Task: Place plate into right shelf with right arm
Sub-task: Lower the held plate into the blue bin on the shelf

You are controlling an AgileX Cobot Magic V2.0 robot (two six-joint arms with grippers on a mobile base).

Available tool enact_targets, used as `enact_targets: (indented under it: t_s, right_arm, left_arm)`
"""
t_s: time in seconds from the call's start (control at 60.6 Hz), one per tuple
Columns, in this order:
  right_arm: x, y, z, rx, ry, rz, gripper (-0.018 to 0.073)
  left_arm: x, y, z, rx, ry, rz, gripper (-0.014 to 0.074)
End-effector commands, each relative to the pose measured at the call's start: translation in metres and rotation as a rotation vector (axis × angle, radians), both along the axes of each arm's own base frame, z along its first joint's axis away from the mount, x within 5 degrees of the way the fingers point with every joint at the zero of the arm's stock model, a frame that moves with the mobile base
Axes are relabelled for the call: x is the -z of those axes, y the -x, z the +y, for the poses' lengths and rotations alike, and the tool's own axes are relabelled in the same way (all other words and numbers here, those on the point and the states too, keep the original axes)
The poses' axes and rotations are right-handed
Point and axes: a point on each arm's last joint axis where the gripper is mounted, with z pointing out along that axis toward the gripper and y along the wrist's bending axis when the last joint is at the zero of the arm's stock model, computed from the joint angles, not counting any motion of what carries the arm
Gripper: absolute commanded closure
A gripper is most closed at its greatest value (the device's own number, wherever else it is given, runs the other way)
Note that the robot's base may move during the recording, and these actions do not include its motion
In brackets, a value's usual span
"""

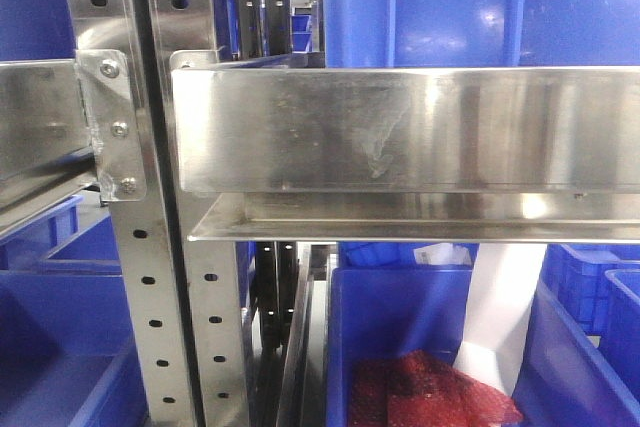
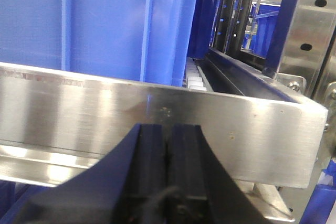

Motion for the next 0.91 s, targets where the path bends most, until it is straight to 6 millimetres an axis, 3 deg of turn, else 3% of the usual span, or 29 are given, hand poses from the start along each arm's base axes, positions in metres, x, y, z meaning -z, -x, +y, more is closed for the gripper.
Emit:
enact_targets:
  t_s: [0.0,0.214,0.346,0.478,0.627,0.89]
  right_arm:
    - [-0.026,-0.029,0.007,0.007,0.001,-0.009,0.0505]
    - [-0.031,-0.116,0.029,0.016,0.033,0.138,0.0505]
    - [-0.012,-0.165,0.042,0.017,0.059,0.232,0.0505]
    - [0.019,-0.210,0.048,0.040,0.091,0.344,0.0505]
    - [0.048,-0.244,0.045,0.074,0.109,0.447,0.0505]
    - [0.076,-0.271,0.044,0.096,0.127,0.544,0.0503]
  left_arm:
    - [-0.006,0.001,0.000,0.008,0.009,-0.093,0.0643]
    - [-0.006,0.001,0.000,0.008,0.009,-0.093,0.0643]
    - [-0.006,0.001,0.000,0.008,0.009,-0.093,0.0643]
    - [-0.006,0.001,0.000,0.008,0.009,-0.093,0.0643]
    - [-0.006,0.001,0.000,0.008,0.009,-0.093,0.0643]
    - [-0.006,0.001,0.000,0.008,0.009,-0.093,0.0643]
